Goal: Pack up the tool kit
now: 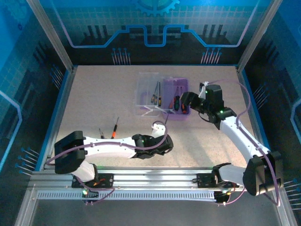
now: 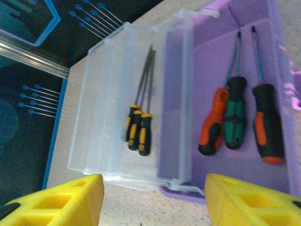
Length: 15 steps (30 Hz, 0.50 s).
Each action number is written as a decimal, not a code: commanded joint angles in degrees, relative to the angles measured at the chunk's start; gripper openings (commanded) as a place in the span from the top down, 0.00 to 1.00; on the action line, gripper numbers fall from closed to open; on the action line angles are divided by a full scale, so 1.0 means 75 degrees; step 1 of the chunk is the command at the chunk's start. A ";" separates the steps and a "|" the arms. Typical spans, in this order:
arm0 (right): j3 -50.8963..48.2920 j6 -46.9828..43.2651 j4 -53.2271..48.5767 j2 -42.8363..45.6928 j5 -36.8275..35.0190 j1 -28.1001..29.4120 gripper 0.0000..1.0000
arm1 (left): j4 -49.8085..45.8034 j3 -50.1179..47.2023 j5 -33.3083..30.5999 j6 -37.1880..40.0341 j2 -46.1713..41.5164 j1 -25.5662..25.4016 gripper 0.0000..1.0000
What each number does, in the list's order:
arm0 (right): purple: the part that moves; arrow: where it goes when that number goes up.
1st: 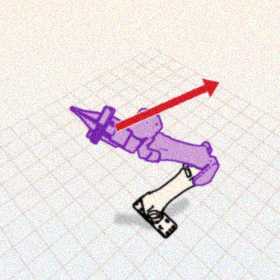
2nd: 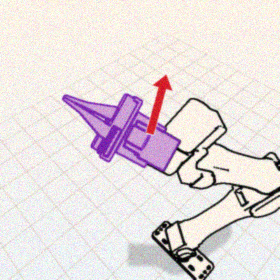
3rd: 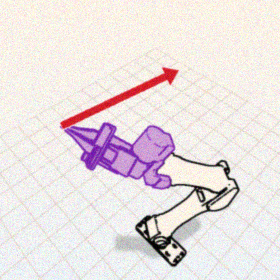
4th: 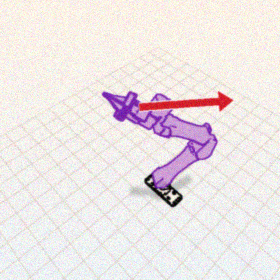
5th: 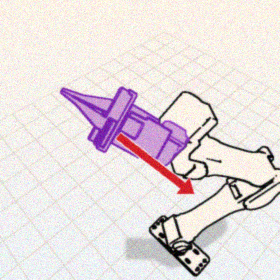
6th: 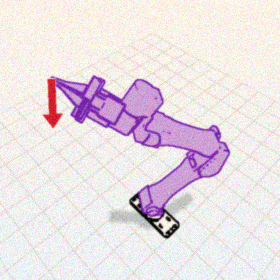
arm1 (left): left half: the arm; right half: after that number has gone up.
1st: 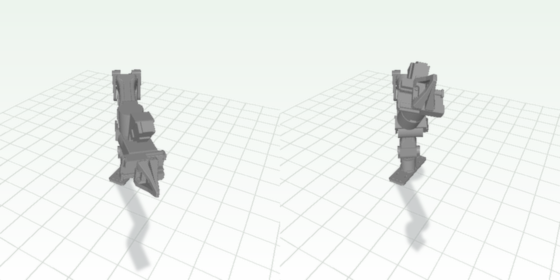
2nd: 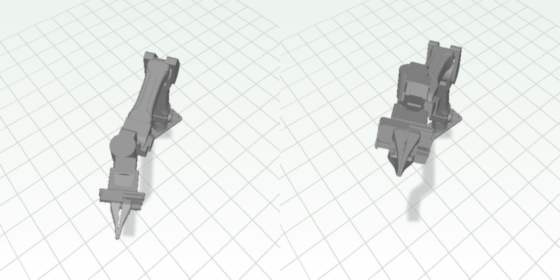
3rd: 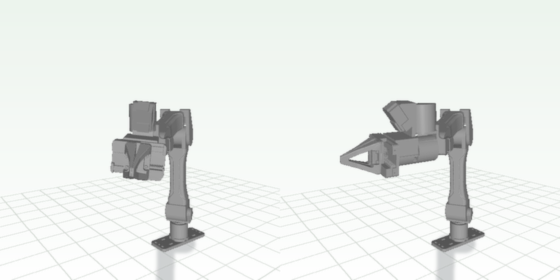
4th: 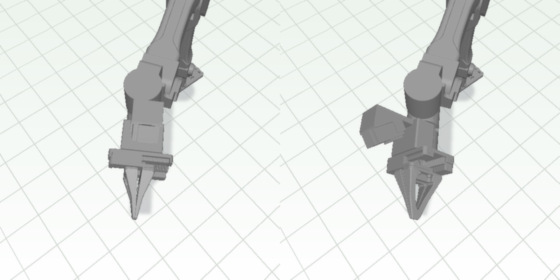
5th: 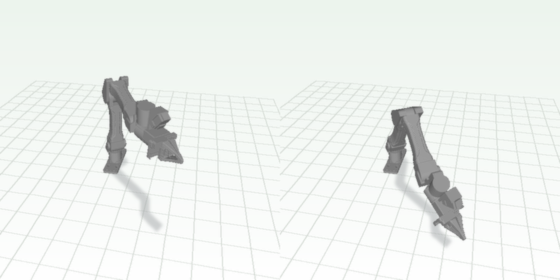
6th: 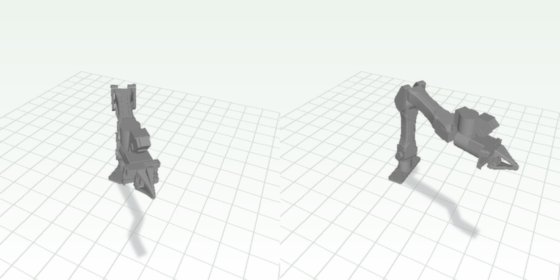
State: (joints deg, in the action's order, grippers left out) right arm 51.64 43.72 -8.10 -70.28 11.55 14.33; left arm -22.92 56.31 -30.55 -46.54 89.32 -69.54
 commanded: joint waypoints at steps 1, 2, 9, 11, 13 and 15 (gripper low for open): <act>0.0671 -0.0033 -0.0166 -0.0190 -0.0378 0.0399 0.41 | 0.0428 -0.0223 -0.0526 -0.0029 -0.0337 0.0053 0.94; 0.0799 -0.0053 -0.0214 -0.0245 -0.0486 0.0534 0.41 | 0.0488 -0.0319 -0.0555 -0.0035 -0.0439 0.0054 0.94; 0.1220 -0.0030 -0.0316 -0.0605 -0.0879 0.1207 0.41 | 0.0734 -0.1137 -0.0611 -0.0095 -0.1265 0.0188 0.95; 0.1353 -0.0101 -0.0354 -0.0747 -0.0926 0.1405 0.41 | 0.0688 -0.1364 -0.0681 -0.0143 -0.1587 0.0236 0.95; 0.1500 -0.0166 -0.0431 -0.0866 -0.0978 0.1531 0.41 | 0.0689 -0.1577 -0.0770 -0.0197 -0.1904 0.0254 0.95; 0.1580 -0.0206 -0.0444 -0.0961 -0.0944 0.1621 0.40 | 0.0690 -0.1795 -0.0814 -0.0276 -0.2200 0.0291 0.95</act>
State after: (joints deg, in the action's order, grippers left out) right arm 60.86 43.42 -10.17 -76.66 5.93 25.21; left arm -18.52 44.64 -33.95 -46.78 76.09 -67.81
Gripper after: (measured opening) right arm 0.595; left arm 0.143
